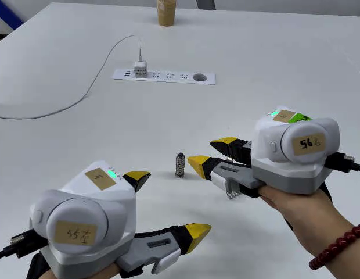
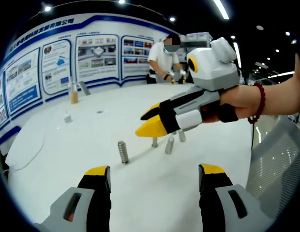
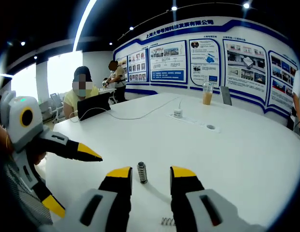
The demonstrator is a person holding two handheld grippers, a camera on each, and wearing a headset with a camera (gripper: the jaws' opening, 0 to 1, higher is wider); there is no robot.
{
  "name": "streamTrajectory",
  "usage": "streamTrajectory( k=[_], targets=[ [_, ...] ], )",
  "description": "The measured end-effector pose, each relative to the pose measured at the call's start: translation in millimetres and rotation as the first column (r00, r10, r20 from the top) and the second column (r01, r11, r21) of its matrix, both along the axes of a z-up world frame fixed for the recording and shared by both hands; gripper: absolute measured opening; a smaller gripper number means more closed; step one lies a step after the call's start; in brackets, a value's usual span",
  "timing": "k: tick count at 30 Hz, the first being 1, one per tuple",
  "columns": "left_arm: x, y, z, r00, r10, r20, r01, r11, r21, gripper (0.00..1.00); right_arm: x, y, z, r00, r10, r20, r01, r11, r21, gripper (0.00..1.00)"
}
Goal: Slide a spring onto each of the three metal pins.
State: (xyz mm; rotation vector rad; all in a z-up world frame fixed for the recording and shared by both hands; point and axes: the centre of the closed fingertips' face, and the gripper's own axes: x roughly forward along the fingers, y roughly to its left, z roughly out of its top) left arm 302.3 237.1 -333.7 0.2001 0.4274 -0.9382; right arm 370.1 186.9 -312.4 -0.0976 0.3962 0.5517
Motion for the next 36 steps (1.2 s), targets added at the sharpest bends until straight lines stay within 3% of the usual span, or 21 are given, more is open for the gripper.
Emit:
streamTrajectory(
  k=[8,16,25,29,36],
  targets=[
    [-4.5,-6.6,0.9,0.999,-0.032,0.017,0.031,0.999,0.023,0.73,-7.9,-18.8,10.1,1.000,-0.030,0.008,0.030,1.000,0.007,0.38],
    [-6.2,-12.8,2.9,1.000,-0.029,-0.008,0.029,1.000,0.005,0.67,-21.0,-34.2,11.5,0.999,-0.052,-0.011,0.053,0.998,0.024,0.41],
    [-6.8,-22.0,3.0,0.998,-0.055,0.021,0.055,0.998,0.033,0.61,-35.7,-53.6,12.6,0.997,-0.071,-0.019,0.071,0.997,0.023,0.46],
    [-5.0,-27.3,1.2,0.998,-0.062,0.027,0.061,0.997,0.048,0.59,-40.8,-61.0,14.3,0.996,-0.081,-0.023,0.082,0.996,0.046,0.50],
    [-1.7,-38.2,-3.1,0.996,-0.087,0.034,0.085,0.994,0.066,0.56,-51.2,-72.8,10.4,0.996,-0.082,-0.042,0.083,0.996,0.026,0.55]
  ],
)
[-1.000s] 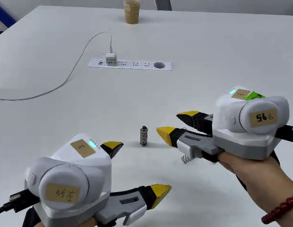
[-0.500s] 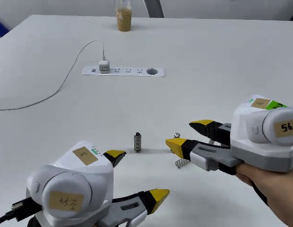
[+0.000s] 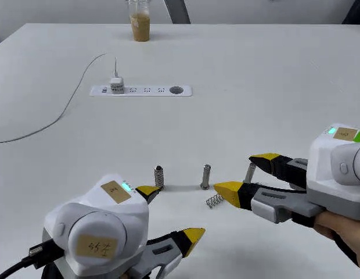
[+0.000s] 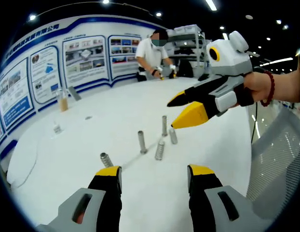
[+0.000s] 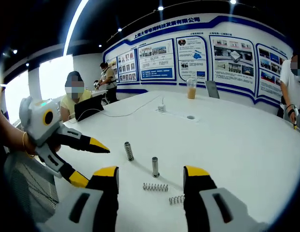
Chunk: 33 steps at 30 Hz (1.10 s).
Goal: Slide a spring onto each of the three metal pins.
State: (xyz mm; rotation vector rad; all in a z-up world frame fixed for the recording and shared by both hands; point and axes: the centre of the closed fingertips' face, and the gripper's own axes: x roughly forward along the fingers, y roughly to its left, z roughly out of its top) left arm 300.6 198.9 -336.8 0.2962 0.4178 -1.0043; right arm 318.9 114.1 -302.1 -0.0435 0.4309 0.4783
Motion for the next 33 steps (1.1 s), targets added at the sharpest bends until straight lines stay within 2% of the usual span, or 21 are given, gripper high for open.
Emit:
streamTrajectory(
  k=[8,14,20,33],
  targets=[
    [8.0,-12.8,-6.5,0.999,-0.035,0.009,0.035,0.999,0.032,0.52,-12.6,-8.7,-1.6,1.000,0.012,-0.017,-0.012,0.999,0.032,0.61],
    [13.7,-23.8,-12.9,0.998,-0.069,0.015,0.068,0.996,0.056,0.48,-20.3,-15.8,-6.0,0.999,0.021,-0.030,-0.020,0.999,0.031,0.65],
    [16.2,-32.5,-21.8,0.996,-0.088,0.000,0.087,0.994,0.070,0.45,-27.7,-19.3,-11.7,0.999,0.032,-0.032,-0.031,0.998,0.049,0.68],
    [24.7,-48.9,-37.6,0.994,-0.109,-0.010,0.110,0.991,0.083,0.32,-35.6,-24.6,-17.7,0.999,0.038,-0.026,-0.036,0.998,0.053,0.67]
  ],
)
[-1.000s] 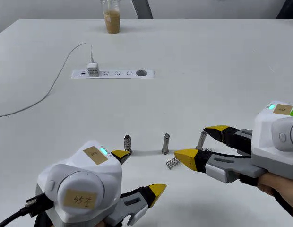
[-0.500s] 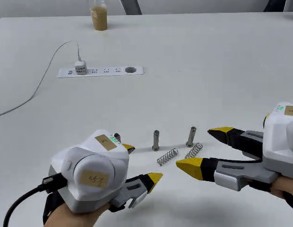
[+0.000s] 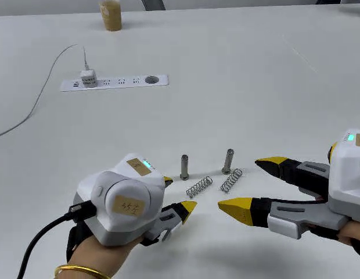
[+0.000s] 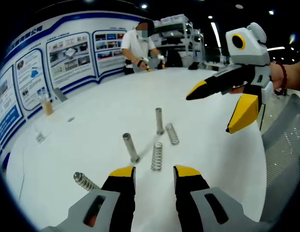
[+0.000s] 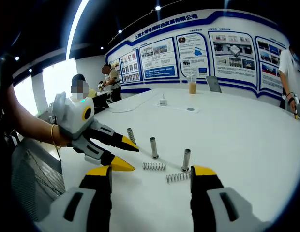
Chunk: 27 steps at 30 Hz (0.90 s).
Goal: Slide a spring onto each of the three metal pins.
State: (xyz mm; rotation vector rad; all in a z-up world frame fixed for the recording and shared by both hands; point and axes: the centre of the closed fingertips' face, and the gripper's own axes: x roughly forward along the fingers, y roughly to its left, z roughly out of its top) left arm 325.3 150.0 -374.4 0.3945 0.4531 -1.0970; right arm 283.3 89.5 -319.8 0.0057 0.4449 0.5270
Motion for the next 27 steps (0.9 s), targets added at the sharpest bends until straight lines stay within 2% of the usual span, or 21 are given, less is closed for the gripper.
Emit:
streamTrajectory(
  k=[7,11,18,27],
  targets=[
    [5.4,-5.4,-8.2,1.000,-0.017,0.003,0.017,1.000,0.014,0.29,-4.1,-4.3,-6.9,1.000,-0.001,-0.015,0.000,1.000,-0.012,0.66],
    [8.1,-8.7,-13.4,1.000,-0.024,-0.005,0.024,0.999,0.023,0.25,-5.8,-7.9,-10.2,1.000,-0.011,-0.026,0.011,1.000,-0.009,0.64],
    [8.8,-15.5,-15.5,0.999,-0.031,-0.027,0.032,0.999,0.013,0.21,-3.7,-13.5,-10.5,0.999,-0.039,-0.029,0.040,0.999,0.004,0.60],
    [8.6,-18.5,-23.0,0.998,-0.047,-0.049,0.049,0.998,0.033,0.17,-3.7,-16.2,-12.5,0.998,-0.050,-0.035,0.050,0.999,0.007,0.58]
  ],
)
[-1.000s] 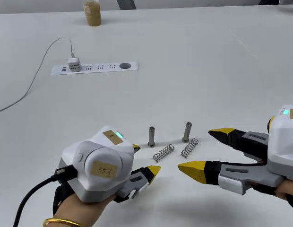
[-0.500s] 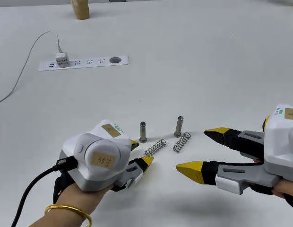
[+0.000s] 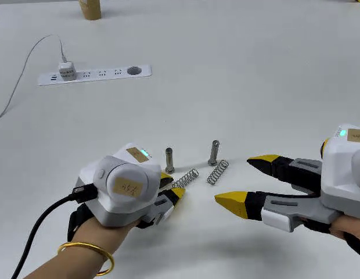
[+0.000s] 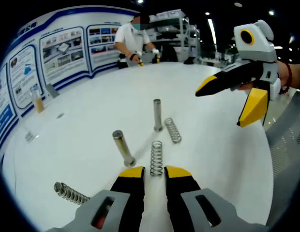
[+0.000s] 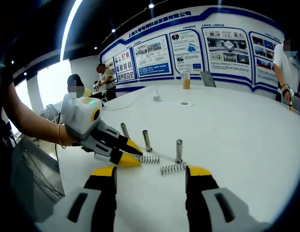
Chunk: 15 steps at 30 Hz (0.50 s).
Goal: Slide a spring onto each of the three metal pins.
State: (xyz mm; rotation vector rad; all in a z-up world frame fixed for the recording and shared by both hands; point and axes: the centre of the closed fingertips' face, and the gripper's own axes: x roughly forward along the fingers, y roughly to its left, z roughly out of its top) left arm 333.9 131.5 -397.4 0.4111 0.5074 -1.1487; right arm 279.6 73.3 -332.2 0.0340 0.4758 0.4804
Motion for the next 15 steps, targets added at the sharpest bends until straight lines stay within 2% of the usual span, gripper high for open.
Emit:
streamTrajectory(
  k=[4,10,15],
  targets=[
    [-0.6,0.1,-2.8,1.000,-0.012,-0.005,0.012,1.000,0.013,0.14,-0.9,0.2,-1.2,1.000,-0.002,-0.005,0.002,1.000,0.005,0.57],
    [-1.1,-2.3,-3.1,1.000,-0.014,-0.017,0.014,1.000,0.002,0.12,0.3,-2.2,-0.4,1.000,-0.017,-0.006,0.017,1.000,0.015,0.57],
    [-1.1,-2.2,-3.2,1.000,-0.014,-0.006,0.014,1.000,0.008,0.11,-0.3,-4.6,-1.2,1.000,-0.026,-0.011,0.027,1.000,0.008,0.56]
  ],
)
